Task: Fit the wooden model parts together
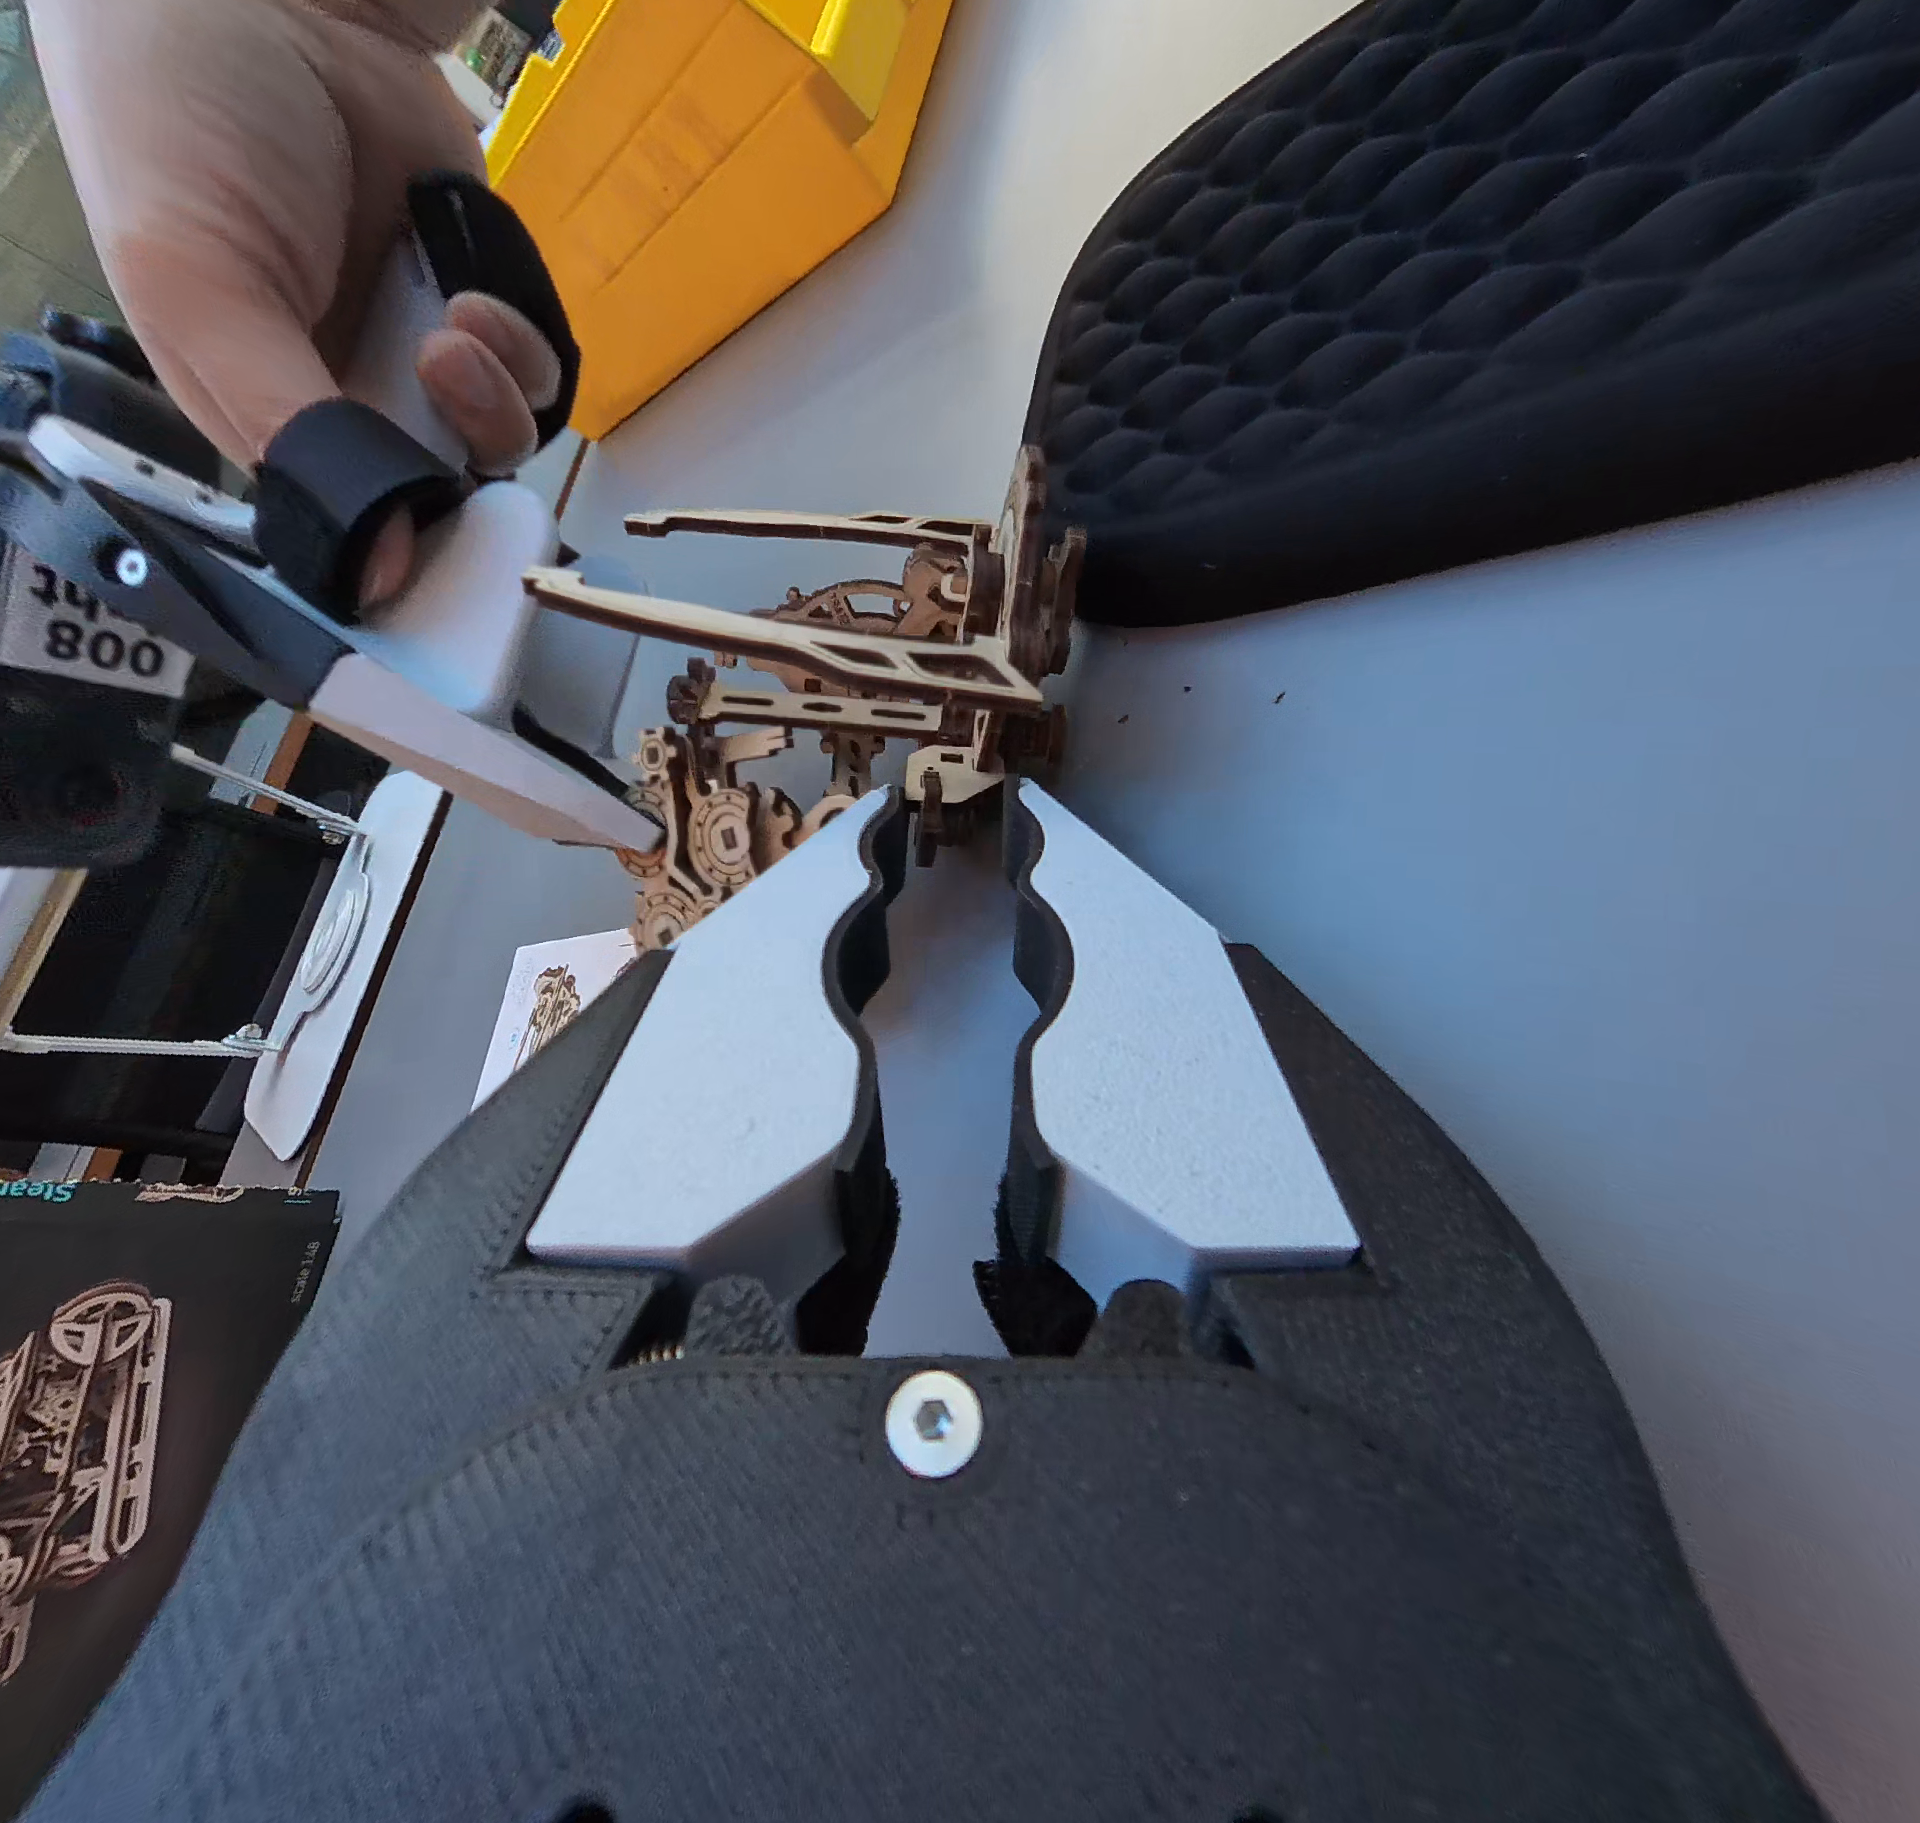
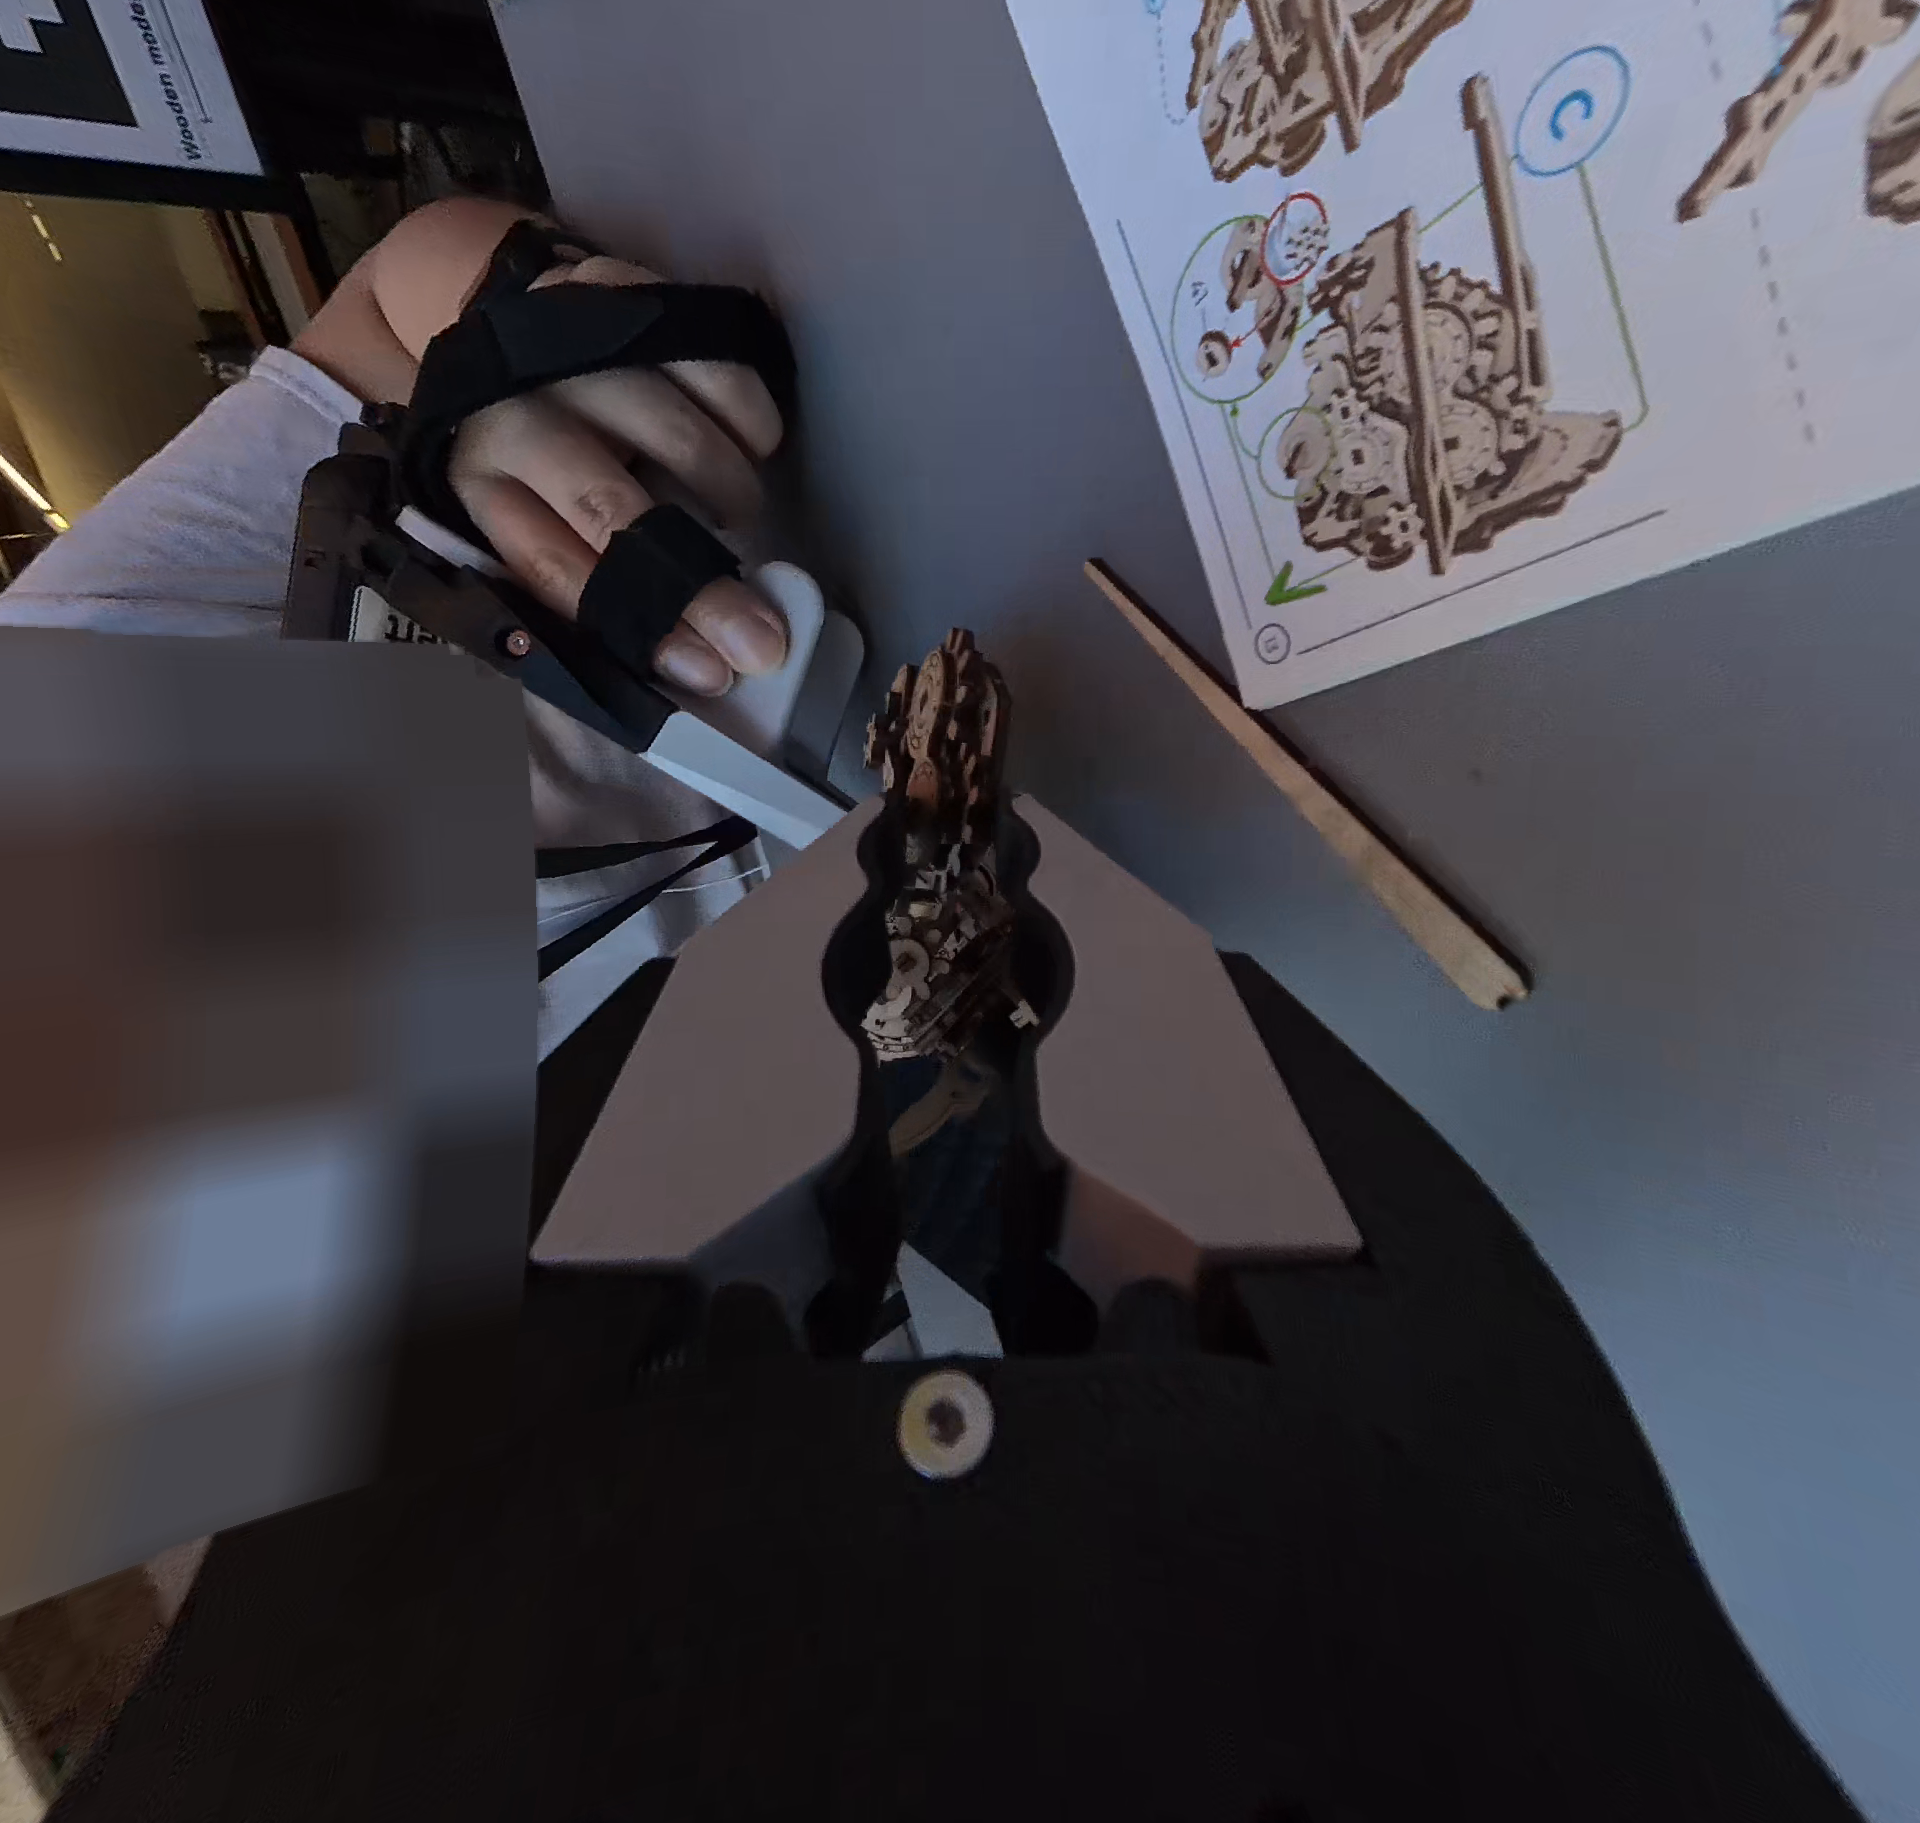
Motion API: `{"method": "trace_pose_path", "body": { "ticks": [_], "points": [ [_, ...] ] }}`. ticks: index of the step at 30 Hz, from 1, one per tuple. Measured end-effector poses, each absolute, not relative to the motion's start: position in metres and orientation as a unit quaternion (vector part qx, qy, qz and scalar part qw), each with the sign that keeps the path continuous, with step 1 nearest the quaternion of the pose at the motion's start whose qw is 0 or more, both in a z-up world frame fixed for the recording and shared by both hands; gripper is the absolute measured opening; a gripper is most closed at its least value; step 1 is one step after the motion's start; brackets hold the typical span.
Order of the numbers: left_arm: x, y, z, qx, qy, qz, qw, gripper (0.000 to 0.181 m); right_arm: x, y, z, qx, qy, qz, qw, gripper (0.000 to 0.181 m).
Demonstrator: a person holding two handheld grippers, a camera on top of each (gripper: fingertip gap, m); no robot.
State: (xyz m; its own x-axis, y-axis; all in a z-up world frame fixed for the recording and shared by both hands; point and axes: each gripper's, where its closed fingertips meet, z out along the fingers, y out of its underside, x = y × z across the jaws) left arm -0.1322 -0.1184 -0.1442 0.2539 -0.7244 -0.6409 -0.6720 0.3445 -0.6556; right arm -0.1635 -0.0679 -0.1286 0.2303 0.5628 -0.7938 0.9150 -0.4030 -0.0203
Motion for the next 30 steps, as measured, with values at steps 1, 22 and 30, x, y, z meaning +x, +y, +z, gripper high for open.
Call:
{"method": "trace_pose_path", "body": {
  "ticks": [1, 22, 30],
  "points": [
    [-0.132, -0.118, -0.144, -0.573, 0.609, -0.022, 0.548, 0.017, -0.162, -0.067, -0.125, 0.752, 0.499, -0.375, 0.212, 0.014],
    [-0.125, -0.120, -0.142, -0.550, 0.620, 0.039, 0.559, 0.017, -0.150, -0.079, -0.107, 0.806, 0.574, -0.145, -0.003, 0.014],
    [-0.126, -0.118, -0.142, -0.560, 0.613, 0.045, 0.556, 0.016, -0.149, -0.079, -0.102, 0.829, 0.534, -0.164, -0.025, 0.014]
  ]
}}
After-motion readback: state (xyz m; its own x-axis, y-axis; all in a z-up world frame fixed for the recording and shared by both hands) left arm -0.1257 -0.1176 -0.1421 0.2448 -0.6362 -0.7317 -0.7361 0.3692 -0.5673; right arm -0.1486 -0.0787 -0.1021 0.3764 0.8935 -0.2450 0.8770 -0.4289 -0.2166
